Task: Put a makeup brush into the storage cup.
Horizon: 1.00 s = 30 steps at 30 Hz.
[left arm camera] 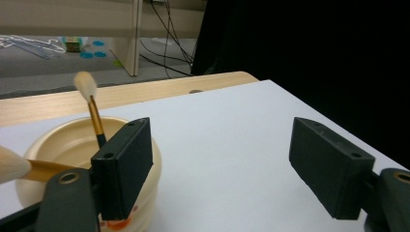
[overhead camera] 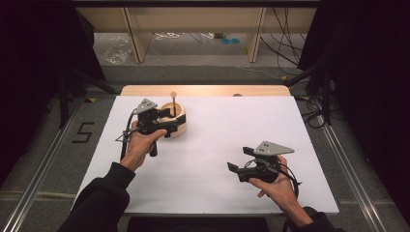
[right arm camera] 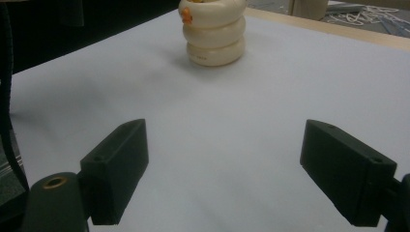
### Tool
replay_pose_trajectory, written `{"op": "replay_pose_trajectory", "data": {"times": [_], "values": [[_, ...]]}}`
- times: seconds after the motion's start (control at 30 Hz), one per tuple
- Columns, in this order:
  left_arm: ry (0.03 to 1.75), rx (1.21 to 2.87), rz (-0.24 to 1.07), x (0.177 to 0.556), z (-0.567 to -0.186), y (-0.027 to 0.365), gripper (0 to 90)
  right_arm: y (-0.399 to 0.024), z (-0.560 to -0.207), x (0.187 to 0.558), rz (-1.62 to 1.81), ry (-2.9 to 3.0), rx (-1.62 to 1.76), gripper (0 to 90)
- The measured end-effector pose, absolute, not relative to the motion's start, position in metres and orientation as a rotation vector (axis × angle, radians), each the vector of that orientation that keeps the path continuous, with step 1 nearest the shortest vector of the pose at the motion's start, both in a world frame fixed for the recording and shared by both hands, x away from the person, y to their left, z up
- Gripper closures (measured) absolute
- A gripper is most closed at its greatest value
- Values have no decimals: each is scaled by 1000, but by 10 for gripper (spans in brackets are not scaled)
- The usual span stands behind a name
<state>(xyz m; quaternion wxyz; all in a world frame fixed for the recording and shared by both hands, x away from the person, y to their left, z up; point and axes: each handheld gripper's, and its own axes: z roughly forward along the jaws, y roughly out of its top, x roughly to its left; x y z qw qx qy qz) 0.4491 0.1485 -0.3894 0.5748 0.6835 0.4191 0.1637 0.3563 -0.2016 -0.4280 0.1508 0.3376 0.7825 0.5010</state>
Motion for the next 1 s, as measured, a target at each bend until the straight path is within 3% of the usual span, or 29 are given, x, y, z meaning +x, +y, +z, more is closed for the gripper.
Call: {"op": "replay_pose_trajectory", "data": {"times": [1.0], "values": [[897,1693,333,406,-416,137,185,-204,-428,357,1450,2247,984,171]]}}
